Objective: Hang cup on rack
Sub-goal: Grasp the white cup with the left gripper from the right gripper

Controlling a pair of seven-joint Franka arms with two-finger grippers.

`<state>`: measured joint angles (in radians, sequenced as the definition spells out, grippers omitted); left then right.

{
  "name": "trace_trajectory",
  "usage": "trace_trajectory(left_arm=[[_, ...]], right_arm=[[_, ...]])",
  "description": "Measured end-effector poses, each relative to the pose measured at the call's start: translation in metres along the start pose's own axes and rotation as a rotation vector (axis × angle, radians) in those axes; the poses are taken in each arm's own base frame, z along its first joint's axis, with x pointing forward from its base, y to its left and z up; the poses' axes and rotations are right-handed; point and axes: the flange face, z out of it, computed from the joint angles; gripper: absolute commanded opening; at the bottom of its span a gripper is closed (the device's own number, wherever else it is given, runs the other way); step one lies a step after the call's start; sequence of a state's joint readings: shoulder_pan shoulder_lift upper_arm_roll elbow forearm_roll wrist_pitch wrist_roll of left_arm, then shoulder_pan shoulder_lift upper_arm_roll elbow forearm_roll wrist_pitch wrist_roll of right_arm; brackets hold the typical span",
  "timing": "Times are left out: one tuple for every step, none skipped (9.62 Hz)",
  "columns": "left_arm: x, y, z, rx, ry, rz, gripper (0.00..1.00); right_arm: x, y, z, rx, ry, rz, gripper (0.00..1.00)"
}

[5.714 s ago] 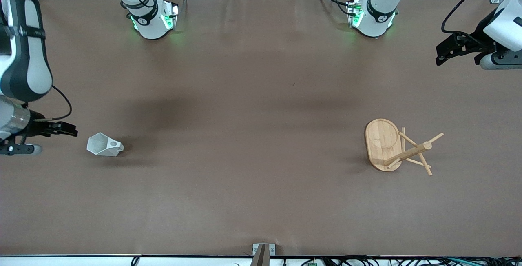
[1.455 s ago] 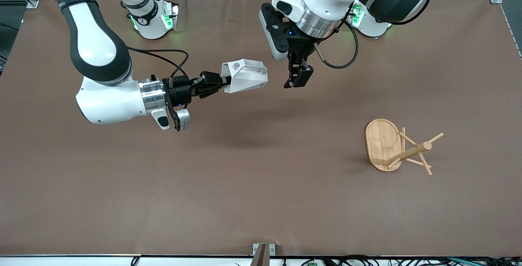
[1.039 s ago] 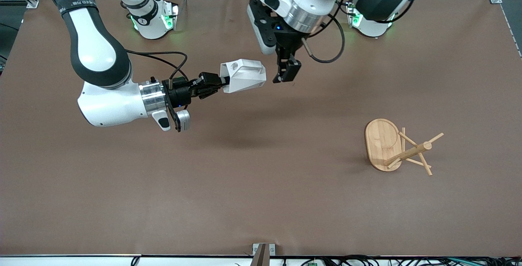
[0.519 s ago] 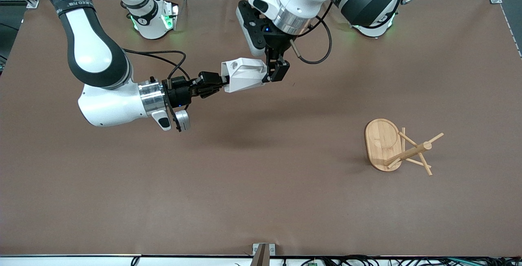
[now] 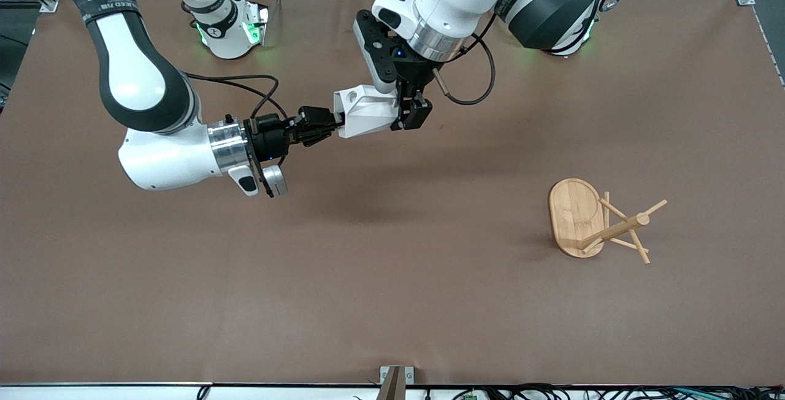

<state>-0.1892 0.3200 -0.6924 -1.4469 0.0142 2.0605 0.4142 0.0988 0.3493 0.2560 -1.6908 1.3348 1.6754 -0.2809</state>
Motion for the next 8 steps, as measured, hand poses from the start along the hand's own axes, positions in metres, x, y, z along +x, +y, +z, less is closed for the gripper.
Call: trace_trajectory(left_arm=[[0.000,0.000,0.000,0.003,0.000,0.001,0.34],[0.000,-0.003,-0.001,0.010,0.001,0.001,0.31],[0.000,-0.003,-0.002,0.010,0.002,0.002,0.31],[0.000,-0.003,-0.002,0.010,0.002,-0.002,0.31],[-0.001,-0.005,-0.003,0.012,0.004,-0.006,0.31],[-0.003,-0.009,-0.004,0.015,0.004,-0.036,0.31],[-0.005,-0.015,-0.006,0.018,0.003,-0.068,0.31],[-0.008,-0.020,-0.007,0.022,0.003,-0.099,0.31]], right_arm=[[0.000,0.000,0.000,0.000,-0.002,0.000,0.01],[0.000,0.000,0.000,0.001,-0.003,-0.001,0.01],[0.000,-0.001,0.000,0.001,-0.003,-0.002,0.03],[0.000,-0.001,0.000,0.002,-0.001,-0.003,0.42],[0.000,-0.002,0.000,0.003,0.003,-0.005,0.99],[0.002,-0.004,-0.002,0.009,0.011,-0.006,1.00],[0.003,-0.006,-0.004,0.012,0.023,-0.009,1.00],[0.004,-0.008,-0.010,0.011,0.034,-0.013,1.00]])
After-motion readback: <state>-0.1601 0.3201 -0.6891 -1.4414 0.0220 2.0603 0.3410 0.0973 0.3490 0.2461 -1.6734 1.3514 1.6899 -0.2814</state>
